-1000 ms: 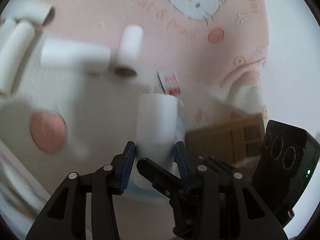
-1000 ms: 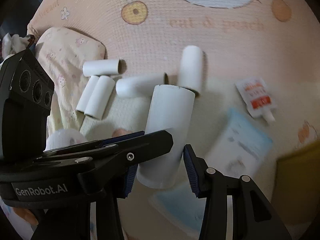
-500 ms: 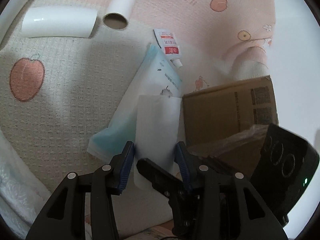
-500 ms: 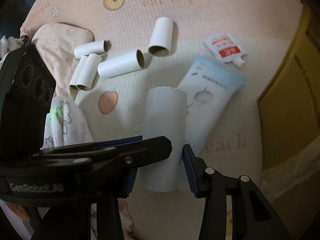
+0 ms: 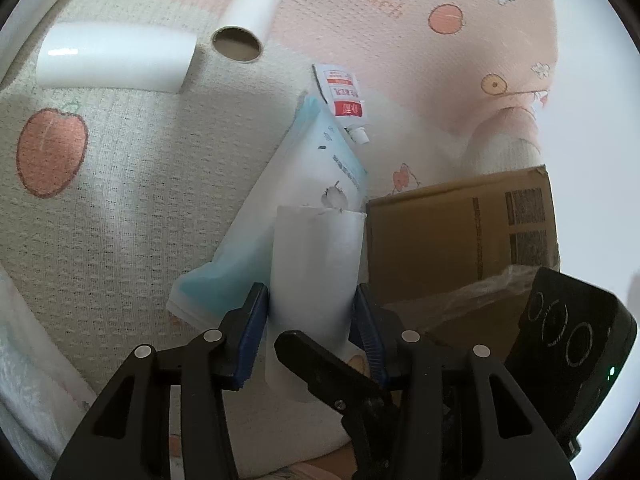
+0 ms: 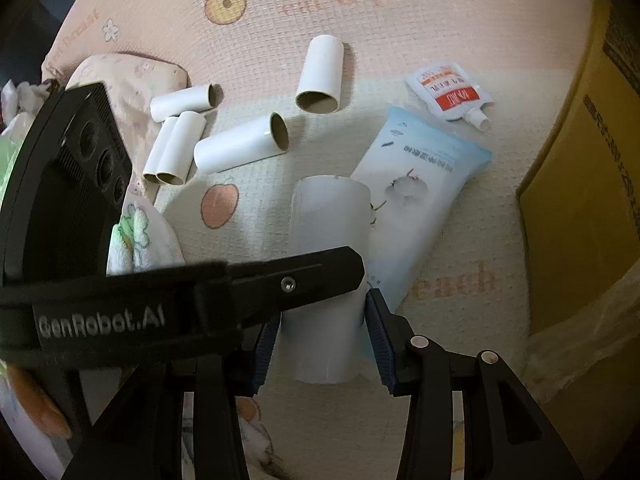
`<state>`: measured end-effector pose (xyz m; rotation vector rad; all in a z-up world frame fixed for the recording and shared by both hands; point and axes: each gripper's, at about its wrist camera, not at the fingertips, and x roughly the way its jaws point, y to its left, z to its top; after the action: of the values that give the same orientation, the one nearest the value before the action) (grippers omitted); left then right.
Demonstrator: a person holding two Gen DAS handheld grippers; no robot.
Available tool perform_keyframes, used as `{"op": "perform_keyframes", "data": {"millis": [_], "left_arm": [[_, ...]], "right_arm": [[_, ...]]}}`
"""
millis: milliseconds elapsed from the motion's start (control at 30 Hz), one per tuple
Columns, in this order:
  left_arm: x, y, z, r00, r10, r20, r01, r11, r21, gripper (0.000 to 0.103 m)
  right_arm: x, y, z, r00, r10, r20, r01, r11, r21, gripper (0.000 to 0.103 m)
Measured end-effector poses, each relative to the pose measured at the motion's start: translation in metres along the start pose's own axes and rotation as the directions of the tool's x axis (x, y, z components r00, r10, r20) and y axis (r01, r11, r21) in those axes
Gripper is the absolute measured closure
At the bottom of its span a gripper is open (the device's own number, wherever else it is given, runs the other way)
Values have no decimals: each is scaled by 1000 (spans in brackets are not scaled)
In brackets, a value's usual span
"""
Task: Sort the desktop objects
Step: 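Carry the held tube with the left gripper over the cardboard box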
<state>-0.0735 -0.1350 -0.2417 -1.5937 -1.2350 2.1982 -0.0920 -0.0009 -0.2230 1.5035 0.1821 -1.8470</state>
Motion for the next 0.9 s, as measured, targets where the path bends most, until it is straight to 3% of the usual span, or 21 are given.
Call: {"op": "perform_keyframes", "data": {"millis": [233, 400, 600, 900], "left_arm": [[-20, -24, -8, 998, 6, 60, -12, 994, 105, 54], [-48, -57, -18, 992, 25, 127, -53, 973, 225, 54], [-71, -79, -23, 988, -35, 148, -5, 965, 263, 54], [-87, -121, -41, 975, -47, 215, -25, 946, 323, 54]], "right_arm": [[-19, 3, -5, 998, 25, 60, -25, 1000, -6, 62], [-48, 14, -9, 990, 38, 137, -34, 999, -33, 62], [-91, 26, -11, 971, 43, 234, -26, 997, -73, 62], [-136, 22, -18, 950, 56, 309, -35, 997, -73, 62]]}}
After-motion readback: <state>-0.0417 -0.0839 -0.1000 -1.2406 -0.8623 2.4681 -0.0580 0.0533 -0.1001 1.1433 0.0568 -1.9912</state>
